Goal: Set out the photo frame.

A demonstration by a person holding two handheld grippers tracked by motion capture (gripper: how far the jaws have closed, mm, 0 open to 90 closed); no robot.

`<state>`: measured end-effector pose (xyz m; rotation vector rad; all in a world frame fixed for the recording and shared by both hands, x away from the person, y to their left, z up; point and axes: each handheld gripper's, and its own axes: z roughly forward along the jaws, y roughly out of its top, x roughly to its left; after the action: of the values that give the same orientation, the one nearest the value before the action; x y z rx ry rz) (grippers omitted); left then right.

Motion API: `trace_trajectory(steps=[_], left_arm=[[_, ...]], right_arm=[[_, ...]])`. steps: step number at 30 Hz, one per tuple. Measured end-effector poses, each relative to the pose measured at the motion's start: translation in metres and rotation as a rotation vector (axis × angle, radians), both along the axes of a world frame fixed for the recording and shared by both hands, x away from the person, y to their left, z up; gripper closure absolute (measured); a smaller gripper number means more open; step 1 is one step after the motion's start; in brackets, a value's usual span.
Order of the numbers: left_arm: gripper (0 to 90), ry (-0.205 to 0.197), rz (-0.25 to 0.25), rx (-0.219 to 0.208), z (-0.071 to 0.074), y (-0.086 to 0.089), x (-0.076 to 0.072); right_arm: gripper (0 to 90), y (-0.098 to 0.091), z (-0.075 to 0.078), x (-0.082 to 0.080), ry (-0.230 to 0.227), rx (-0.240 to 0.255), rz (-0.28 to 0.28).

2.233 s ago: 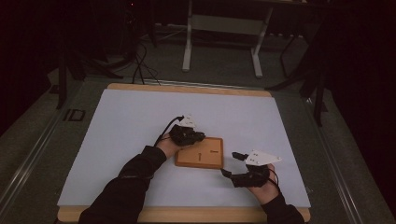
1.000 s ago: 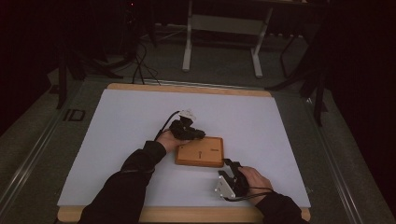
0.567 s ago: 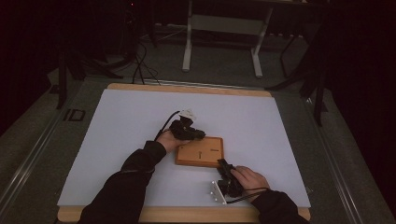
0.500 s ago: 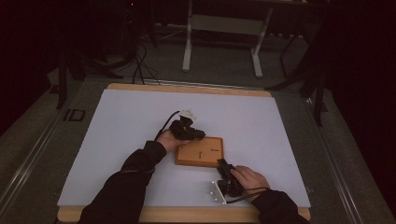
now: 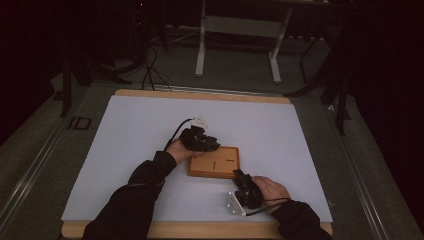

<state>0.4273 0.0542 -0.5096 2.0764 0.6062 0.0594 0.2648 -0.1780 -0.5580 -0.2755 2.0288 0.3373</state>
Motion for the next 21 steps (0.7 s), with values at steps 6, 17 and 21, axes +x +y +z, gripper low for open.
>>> trace_trajectory(steps=[6, 17, 21], left_arm=[[20.8, -0.061, 0.057, -0.018, 0.009, 0.014, -0.012], [3.6, -0.149, 0.110, -0.058, 0.015, 0.045, -0.037], [3.6, -0.170, 0.115, -0.080, 0.019, 0.057, -0.047]], right_arm=[[65.7, -0.002, 0.008, 0.004, 0.042, 0.020, 0.007], [66.4, -0.007, 0.030, 0.015, 0.131, 0.057, 0.021], [66.7, -0.007, 0.036, 0.019, 0.154, 0.065, 0.029]])
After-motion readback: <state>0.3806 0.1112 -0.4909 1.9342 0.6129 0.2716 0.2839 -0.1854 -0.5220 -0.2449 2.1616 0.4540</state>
